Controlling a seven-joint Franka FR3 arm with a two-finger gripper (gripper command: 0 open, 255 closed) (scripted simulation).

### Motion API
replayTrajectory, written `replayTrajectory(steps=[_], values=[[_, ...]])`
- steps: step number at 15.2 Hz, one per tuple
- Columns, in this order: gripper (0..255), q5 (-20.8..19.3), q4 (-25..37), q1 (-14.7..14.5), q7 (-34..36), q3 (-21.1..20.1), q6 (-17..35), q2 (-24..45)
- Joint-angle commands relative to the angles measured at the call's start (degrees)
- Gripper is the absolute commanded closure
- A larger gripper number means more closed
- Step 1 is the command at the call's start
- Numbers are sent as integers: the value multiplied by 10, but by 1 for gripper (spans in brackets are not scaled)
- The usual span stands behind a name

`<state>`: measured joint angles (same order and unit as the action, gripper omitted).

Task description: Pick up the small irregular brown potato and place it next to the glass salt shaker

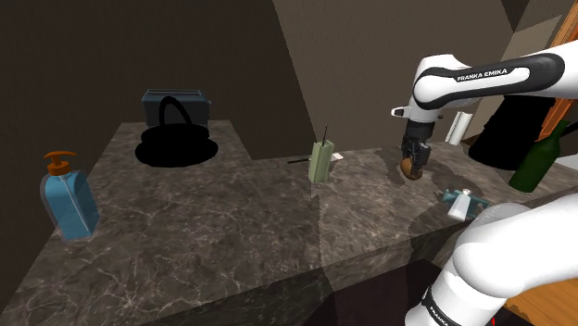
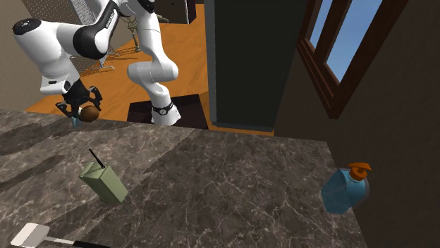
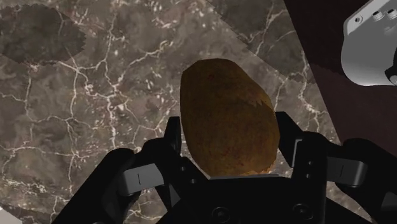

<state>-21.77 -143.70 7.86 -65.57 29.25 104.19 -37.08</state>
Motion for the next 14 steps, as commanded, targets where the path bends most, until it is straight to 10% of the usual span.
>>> replayTrajectory(steps=[1, 14], values=[[255, -4, -13, 1, 1, 6, 18, 4], [255, -25, -83, 1, 8, 42, 132, 49]])
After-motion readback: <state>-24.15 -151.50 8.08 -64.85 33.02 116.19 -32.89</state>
